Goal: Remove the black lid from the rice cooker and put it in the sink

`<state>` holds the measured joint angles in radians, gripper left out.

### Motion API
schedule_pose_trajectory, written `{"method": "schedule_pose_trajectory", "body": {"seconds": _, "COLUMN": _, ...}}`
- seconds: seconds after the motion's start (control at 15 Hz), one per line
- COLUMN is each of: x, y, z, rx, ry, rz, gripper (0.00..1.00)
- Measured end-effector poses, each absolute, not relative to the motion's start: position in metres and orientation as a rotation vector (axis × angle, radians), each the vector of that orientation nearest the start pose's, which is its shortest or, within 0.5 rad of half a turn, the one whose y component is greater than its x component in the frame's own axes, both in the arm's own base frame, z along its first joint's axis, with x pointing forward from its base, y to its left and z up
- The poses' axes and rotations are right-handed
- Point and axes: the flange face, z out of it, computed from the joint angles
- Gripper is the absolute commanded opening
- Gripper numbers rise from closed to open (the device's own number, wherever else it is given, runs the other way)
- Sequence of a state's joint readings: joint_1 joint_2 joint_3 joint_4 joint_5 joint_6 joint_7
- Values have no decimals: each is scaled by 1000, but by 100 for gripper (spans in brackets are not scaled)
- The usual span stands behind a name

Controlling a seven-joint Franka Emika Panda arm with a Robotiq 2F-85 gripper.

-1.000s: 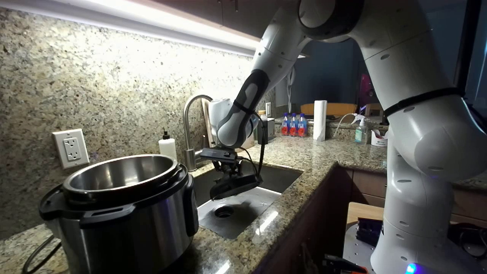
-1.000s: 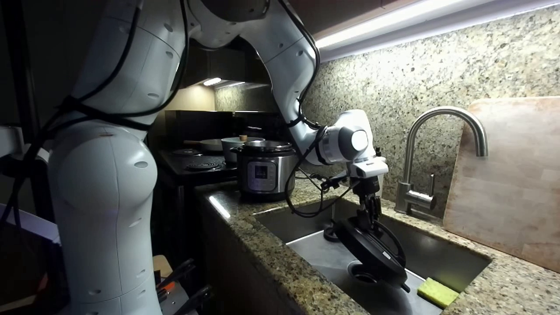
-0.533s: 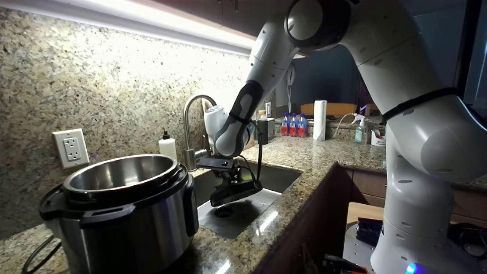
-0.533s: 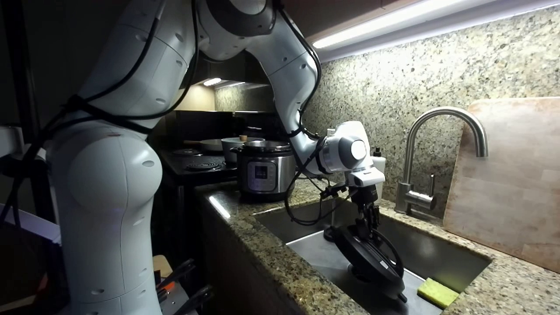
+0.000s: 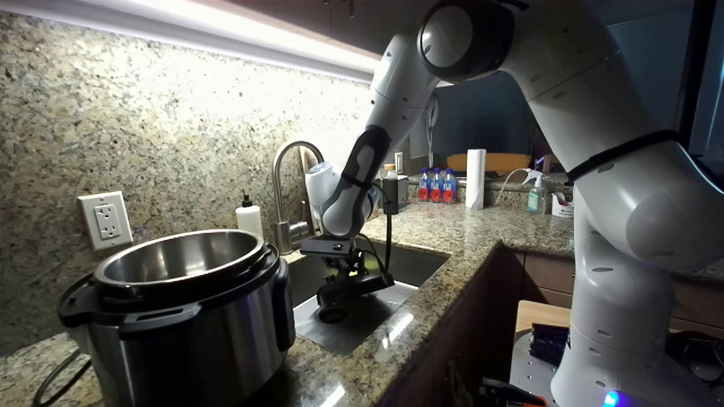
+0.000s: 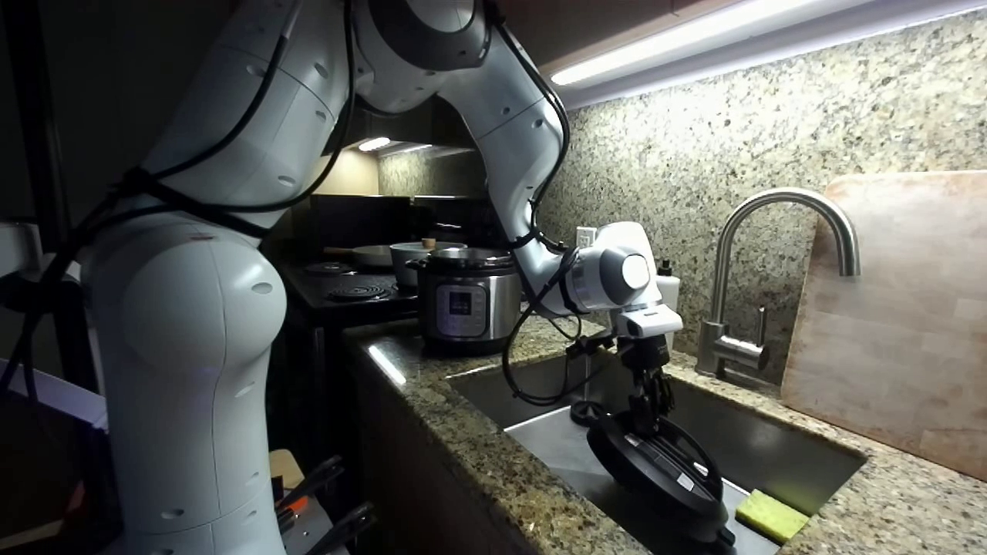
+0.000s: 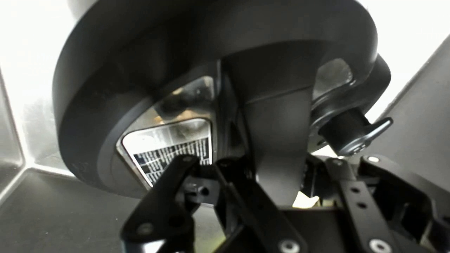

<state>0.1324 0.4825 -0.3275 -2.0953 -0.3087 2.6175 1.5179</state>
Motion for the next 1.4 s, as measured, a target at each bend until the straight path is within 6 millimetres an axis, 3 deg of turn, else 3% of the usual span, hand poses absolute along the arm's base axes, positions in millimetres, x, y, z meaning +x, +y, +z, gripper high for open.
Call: {"method": "schedule_pose_trajectory", "body": {"seconds": 1.4, "x": 576, "y": -106, "z": 191, "rx": -2564, "ry": 2172, "rz": -350, "gripper": 7}}
